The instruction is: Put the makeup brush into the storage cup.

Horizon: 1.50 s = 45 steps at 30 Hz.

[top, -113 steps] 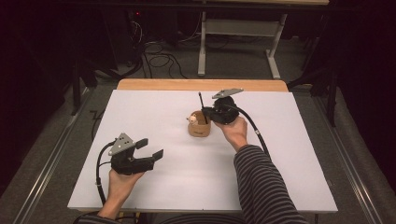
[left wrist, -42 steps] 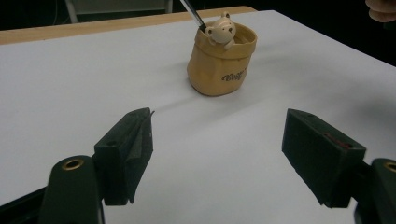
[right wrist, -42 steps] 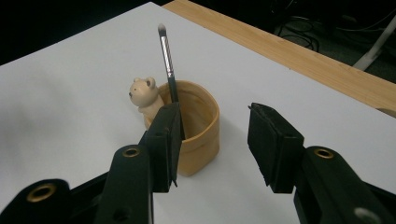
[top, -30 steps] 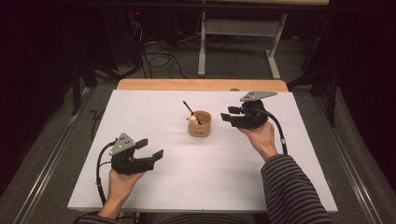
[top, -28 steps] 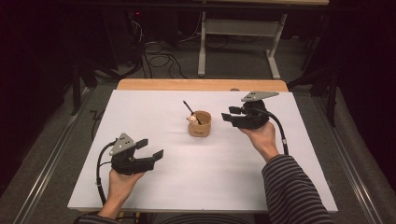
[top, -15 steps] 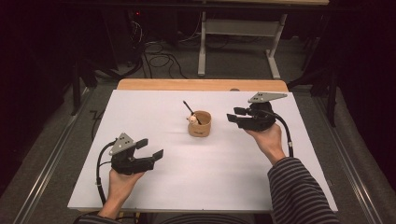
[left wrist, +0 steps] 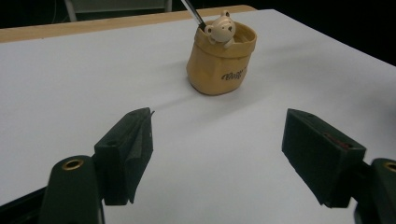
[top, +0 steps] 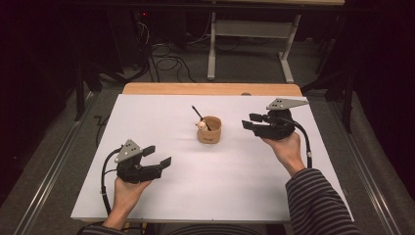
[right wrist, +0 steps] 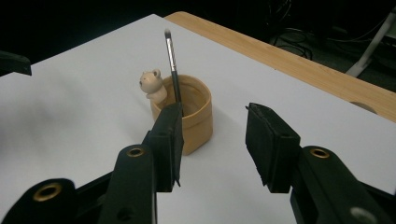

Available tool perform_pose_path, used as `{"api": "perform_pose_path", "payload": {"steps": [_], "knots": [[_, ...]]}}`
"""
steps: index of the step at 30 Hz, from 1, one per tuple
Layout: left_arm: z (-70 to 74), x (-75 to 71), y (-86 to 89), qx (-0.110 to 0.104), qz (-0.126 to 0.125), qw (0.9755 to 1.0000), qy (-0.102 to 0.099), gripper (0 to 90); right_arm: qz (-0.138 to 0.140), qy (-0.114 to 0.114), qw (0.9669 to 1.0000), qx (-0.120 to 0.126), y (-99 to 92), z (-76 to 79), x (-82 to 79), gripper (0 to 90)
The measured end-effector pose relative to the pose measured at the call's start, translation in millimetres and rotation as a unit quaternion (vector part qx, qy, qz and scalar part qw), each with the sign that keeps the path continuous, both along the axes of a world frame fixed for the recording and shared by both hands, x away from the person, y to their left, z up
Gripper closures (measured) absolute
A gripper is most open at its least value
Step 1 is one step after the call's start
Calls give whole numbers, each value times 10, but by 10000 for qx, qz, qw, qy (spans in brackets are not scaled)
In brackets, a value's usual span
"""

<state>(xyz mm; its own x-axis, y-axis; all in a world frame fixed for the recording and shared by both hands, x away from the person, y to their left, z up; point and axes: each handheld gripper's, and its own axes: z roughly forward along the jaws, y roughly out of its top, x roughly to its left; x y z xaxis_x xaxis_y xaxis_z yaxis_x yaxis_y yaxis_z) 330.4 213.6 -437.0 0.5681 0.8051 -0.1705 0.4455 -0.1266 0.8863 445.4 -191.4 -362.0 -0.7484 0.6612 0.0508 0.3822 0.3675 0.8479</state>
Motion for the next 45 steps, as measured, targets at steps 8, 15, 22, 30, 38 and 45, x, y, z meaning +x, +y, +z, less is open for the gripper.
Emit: {"api": "perform_pose_path", "payload": {"steps": [8,15,22,30,38,45], "knots": [[3,-3,5,-9,13,10000,-12,251,-11,-23,10000,42,-82,20,-62,578],[12,-10,9,-12,40,10000,-57,252,-24,-51,10000,75,-162,41,-119,581],[15,-14,17,-25,65,9999,-73,253,-10,-61,9998,178,-241,64,-211,581],[14,-12,16,-27,62,10000,-65,254,-8,-141,9993,332,-355,95,-350,581],[16,-12,19,-29,64,10000,-69,254,-68,-150,9990,414,-467,71,-447,581],[17,-14,18,-34,69,9999,-75,253,-105,-150,9986,488,-538,56,-521,581]]}}
